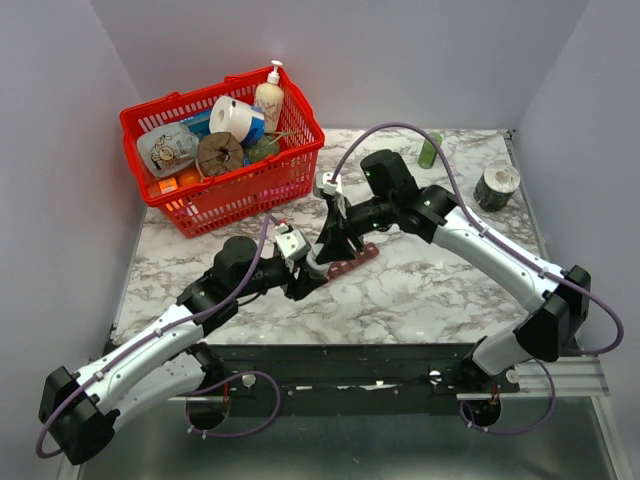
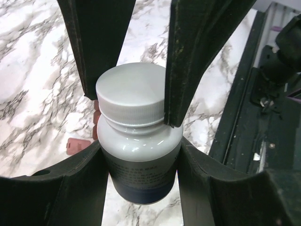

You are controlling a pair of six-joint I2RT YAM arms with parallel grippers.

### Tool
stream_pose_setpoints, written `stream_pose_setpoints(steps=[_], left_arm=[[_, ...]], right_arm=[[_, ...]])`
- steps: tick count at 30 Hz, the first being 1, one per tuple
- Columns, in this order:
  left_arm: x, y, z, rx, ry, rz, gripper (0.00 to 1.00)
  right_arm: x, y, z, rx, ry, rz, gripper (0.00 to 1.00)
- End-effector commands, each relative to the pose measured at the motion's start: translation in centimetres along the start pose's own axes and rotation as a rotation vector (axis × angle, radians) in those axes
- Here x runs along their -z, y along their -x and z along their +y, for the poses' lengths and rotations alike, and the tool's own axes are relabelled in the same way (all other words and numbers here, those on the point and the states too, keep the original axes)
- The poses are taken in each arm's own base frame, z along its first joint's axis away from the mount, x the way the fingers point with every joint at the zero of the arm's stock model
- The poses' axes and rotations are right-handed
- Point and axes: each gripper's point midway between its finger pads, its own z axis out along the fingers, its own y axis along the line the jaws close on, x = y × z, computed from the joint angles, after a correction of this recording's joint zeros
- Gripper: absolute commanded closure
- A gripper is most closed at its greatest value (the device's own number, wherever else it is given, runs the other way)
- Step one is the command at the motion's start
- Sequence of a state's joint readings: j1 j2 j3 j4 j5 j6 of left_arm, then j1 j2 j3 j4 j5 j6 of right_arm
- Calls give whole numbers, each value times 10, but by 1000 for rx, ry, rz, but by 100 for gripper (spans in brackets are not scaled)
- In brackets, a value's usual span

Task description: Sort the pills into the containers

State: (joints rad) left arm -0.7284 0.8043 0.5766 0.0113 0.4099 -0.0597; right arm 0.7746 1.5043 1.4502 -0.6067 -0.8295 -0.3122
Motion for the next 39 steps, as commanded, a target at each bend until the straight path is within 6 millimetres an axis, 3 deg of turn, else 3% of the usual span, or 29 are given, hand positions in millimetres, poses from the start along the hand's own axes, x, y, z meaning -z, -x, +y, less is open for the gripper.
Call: stream_pose_setpoints(steps=[1,5,6,10,15,19,21,22,23,25,31,39], left_arm=[[0,88,13,-189,67,-265,100],[-3,73,7,-190,17,-214,100],[-4,69,5,-189,4,-202,100],[-3,55,-2,-171,-39,-155,100],[4,51,-8,-155,-62,-152,100],[9,53,-21,-144,-127,-157,100],[11,54,-30,-118,-180,-152,100],[13,51,-42,-107,-253,-144,100],[14,54,-45,-104,-280,-153,100],[16,51,-57,-73,-365,-139,100],[16,53,-62,-52,-411,-135,100],[14,54,-66,-32,-450,-134,100]], right_arm=[[-16,-38,16,-261,78,147,63],[-11,-26,21,-215,110,137,48],[-9,-22,26,-199,133,125,38],[5,5,32,-72,156,75,16],[39,51,36,58,151,-6,5],[50,61,39,239,154,-17,4],[58,57,55,348,208,-30,4],[56,46,56,542,245,-41,4],[65,37,71,631,279,-44,4],[63,30,76,769,299,-93,1],[53,26,77,681,385,-76,7],[40,17,65,634,346,-65,12]])
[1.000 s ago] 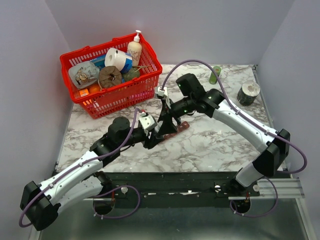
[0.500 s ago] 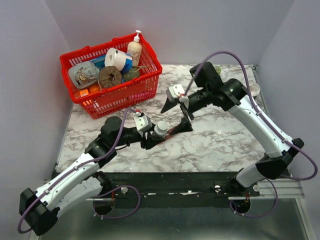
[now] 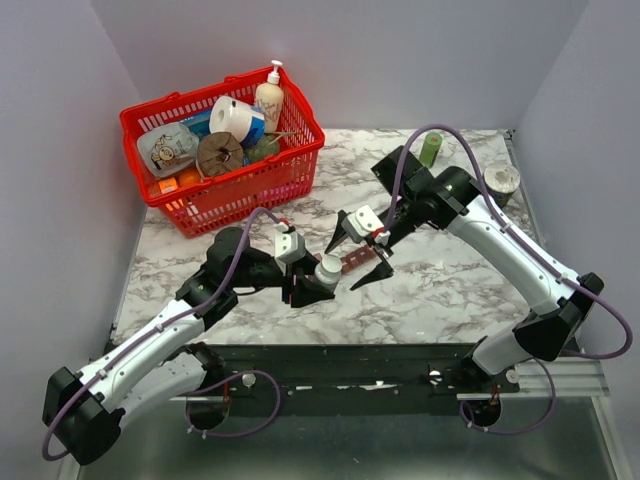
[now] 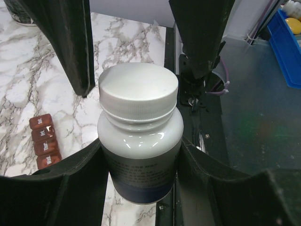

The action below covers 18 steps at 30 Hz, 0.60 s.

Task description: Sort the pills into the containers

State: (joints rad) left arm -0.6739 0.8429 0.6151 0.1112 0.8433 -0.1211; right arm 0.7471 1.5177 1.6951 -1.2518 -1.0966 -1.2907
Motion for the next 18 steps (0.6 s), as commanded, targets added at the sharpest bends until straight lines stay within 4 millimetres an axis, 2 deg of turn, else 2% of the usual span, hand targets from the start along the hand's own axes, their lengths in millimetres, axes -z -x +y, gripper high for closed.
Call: stream_pose_setpoints(steps=[1,9,11,12,15,18], left_arm=[[-2,25,-10,-46,-71,-54,100],[-4,24,-7,-40,-68,-41,100],[-4,22,-5,-37,-56,-32,100],[-4,24,-4,-40,-53,-32,100],[-4,23,0,-49,-37,-22,100],[-3,21,3,-61,-17,-2,100]], right_arm=[[-5,9,-3,17,2,-40,14],[-13,5,-4,-47,34,-43,32],[-14,6,-3,-55,38,-45,33],[-15,5,-4,-62,37,-43,38],[-19,4,-4,-94,42,-41,45],[-20,4,-4,-123,51,-44,46]])
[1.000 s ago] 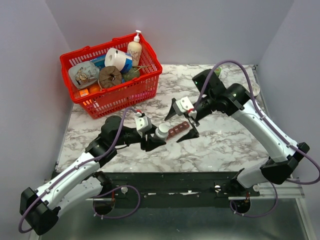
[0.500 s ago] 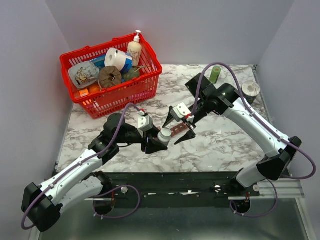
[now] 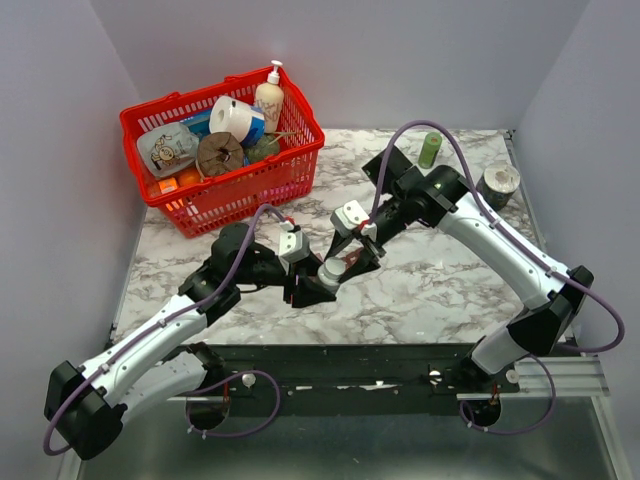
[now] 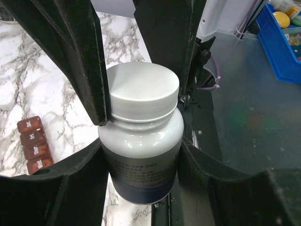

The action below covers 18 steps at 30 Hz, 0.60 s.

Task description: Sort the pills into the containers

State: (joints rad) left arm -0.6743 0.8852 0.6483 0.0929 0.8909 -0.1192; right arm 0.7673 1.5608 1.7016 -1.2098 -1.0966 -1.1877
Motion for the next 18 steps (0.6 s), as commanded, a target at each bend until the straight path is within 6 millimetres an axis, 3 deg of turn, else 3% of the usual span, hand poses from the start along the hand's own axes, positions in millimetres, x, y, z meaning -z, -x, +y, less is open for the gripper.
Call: stream_pose_setpoints(steps=[1,5,10,18], left_arm=[[2,20,7,-82,37,-17,100],[4,19,12,-92,68,0,100],[6,24,21,-100,130,-13,100],[22,64,36,-194,303,-159,100]], right_arm=[[-8,11,3,-47,35,-38,46],[-9,9,1,-69,24,-25,46],[-13,3,-4,-117,3,-12,62],[-24,-19,-17,-329,-74,18,65]])
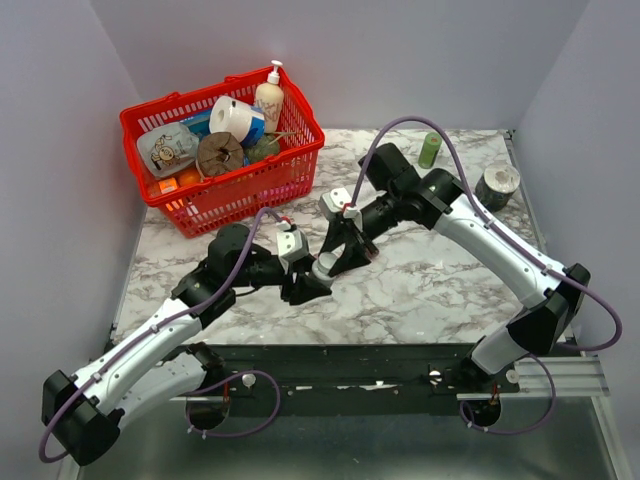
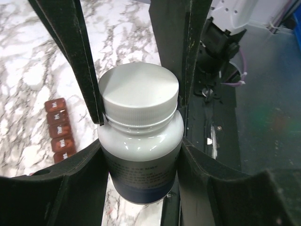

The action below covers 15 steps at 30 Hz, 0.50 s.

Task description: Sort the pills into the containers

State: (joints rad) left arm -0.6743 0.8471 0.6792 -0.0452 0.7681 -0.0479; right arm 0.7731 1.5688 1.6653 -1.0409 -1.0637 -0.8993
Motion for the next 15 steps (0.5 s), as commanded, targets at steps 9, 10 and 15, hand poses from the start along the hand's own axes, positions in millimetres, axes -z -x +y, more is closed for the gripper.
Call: stream_pose_setpoints(steps=[9,10,15], left_arm=[[47,104,74,-174,555,-402,100],[51,105,80,-157,597,-416,100],[35,90,77,-163,522,-353,100]], right_arm=[[-19,-73,-49,-521,-367,161,65],[-18,-80,-52,-538,-401,169,64],[-26,-66,-48,-570,-338,104,54]])
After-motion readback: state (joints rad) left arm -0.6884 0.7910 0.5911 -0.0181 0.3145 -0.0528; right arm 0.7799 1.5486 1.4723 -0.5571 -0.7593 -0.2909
